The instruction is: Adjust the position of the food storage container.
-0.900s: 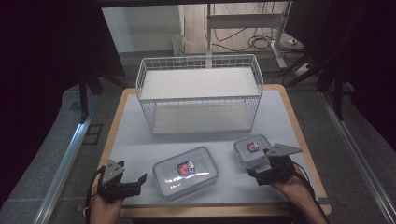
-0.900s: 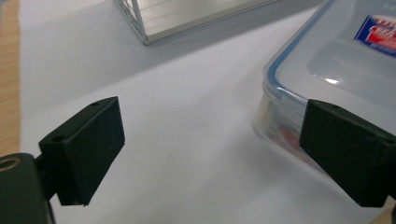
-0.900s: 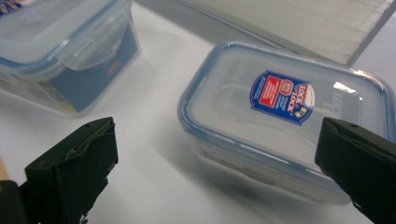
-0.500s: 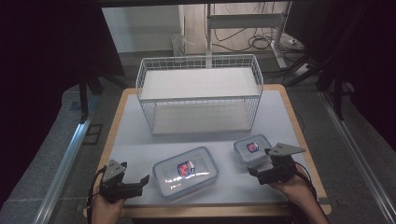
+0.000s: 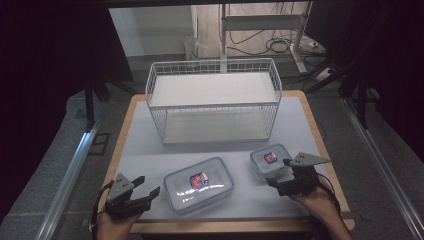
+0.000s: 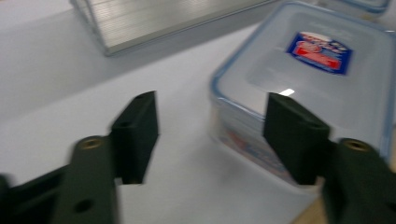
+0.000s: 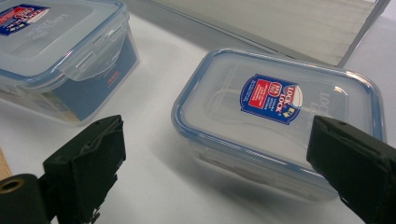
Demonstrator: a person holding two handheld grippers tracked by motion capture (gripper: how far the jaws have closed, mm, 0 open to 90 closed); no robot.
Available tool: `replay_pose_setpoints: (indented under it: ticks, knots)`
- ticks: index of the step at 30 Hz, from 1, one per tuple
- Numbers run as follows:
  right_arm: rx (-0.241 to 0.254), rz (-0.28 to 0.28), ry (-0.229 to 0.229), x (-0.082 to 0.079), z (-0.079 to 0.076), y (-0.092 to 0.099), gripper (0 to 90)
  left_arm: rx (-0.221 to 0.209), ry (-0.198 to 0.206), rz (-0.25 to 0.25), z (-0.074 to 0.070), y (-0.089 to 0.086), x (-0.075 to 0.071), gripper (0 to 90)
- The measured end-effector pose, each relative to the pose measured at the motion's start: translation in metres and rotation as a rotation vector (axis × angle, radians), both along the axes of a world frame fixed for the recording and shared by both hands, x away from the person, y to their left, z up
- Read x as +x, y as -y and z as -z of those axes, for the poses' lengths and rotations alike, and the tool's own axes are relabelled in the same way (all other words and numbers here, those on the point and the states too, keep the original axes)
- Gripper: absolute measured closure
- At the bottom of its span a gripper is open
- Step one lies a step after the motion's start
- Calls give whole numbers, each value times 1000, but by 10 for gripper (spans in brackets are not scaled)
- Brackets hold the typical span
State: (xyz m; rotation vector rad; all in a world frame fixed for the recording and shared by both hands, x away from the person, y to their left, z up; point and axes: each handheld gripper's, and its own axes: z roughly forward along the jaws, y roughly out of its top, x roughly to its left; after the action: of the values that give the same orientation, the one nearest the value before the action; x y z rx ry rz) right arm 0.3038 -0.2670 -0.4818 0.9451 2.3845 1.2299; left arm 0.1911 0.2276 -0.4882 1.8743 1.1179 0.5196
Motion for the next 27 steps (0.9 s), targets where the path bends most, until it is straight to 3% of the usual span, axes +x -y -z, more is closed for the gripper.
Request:
replay_pose_setpoints:
  ticks: [5, 6, 8, 10, 13, 17, 27]
  knots:
    - [-13, 1, 11, -1, 0, -1, 65, 17, -16, 70, -1, 13, -9, 656]
    - [-15, 1, 11, -1, -1, -1, 67, 11, -15, 82, -2, 14, -10, 656]
    - [-18, 7, 13, -1, -1, -1, 72, -3, -8, 105, -5, 18, -17, 814]
    - [-20, 11, 14, -1, -1, -1, 76, -11, -7, 117, -6, 18, -19, 874]
    - [-24, 15, 16, -1, -1, 0, 80, -24, -15, 140, -5, 20, -28, 899]
    - [-29, 23, 15, -1, -1, 0, 88, -16, -58, 164, 4, 25, -39, 900]
    - [-32, 17, 14, -1, -1, -1, 94, 1, -94, 228, 11, 41, -44, 900]
